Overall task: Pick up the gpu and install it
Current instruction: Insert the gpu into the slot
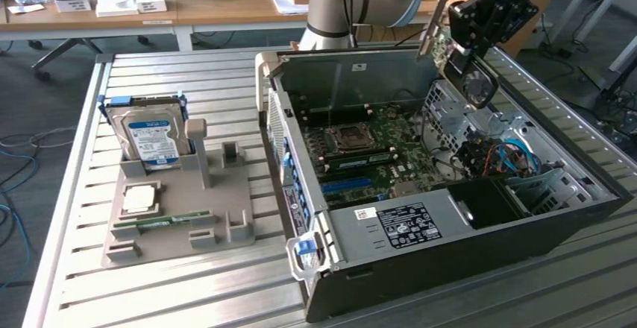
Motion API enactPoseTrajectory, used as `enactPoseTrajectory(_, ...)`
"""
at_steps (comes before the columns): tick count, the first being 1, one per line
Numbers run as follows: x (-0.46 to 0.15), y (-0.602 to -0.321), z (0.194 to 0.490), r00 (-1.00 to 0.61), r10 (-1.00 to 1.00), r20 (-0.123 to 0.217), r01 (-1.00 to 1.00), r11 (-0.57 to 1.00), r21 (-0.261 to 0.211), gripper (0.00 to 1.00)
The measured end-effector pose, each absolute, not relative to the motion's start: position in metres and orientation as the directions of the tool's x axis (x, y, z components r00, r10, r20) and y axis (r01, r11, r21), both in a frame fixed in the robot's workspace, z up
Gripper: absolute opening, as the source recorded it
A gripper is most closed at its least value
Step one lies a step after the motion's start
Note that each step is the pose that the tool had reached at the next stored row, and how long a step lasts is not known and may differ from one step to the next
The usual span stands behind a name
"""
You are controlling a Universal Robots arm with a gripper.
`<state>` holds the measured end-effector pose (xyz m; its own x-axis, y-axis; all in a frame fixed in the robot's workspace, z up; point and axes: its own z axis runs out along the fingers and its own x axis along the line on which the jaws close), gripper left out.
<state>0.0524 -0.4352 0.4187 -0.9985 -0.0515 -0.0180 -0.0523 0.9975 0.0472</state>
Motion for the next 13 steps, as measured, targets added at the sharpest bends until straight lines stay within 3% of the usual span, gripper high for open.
enactPoseTrajectory(13,0.0524,-0.4352,0.4184,-0.959,-0.281,-0.018,-0.282,0.958,0.047,0.27)
